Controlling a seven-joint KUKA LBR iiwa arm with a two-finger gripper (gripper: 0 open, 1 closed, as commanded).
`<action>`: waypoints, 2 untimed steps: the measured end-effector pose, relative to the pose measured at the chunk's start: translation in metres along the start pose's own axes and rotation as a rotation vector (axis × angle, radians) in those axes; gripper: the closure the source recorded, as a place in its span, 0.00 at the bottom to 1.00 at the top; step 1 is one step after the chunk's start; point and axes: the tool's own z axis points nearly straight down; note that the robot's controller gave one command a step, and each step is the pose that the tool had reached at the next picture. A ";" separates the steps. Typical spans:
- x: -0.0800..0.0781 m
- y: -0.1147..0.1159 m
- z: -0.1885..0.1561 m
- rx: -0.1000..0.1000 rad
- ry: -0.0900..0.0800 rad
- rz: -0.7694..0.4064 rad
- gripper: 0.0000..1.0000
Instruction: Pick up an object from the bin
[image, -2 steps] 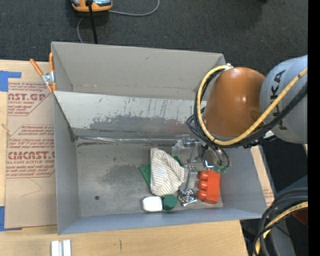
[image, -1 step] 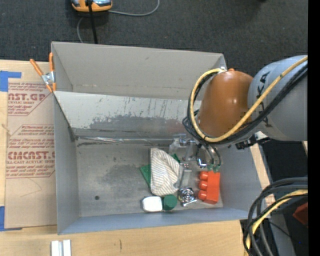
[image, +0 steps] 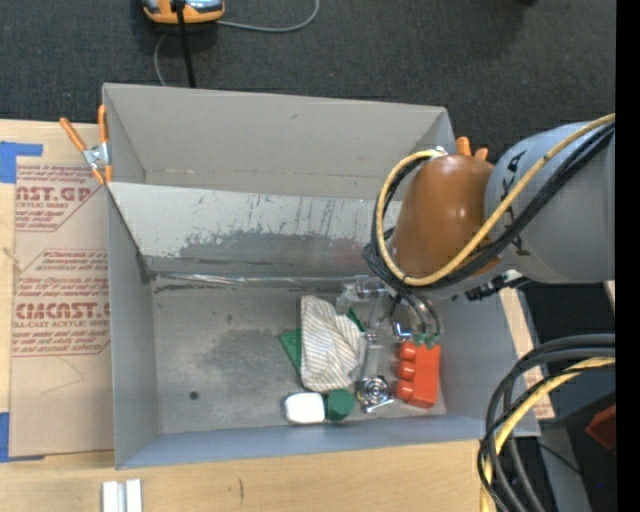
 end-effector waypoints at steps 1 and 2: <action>0.015 -0.012 0.019 -0.001 -0.007 0.119 1.00; 0.015 -0.012 0.019 -0.002 -0.007 0.119 0.00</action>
Offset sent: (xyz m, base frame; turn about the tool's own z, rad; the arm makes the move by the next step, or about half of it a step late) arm 0.0000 0.0000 0.0000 0.0000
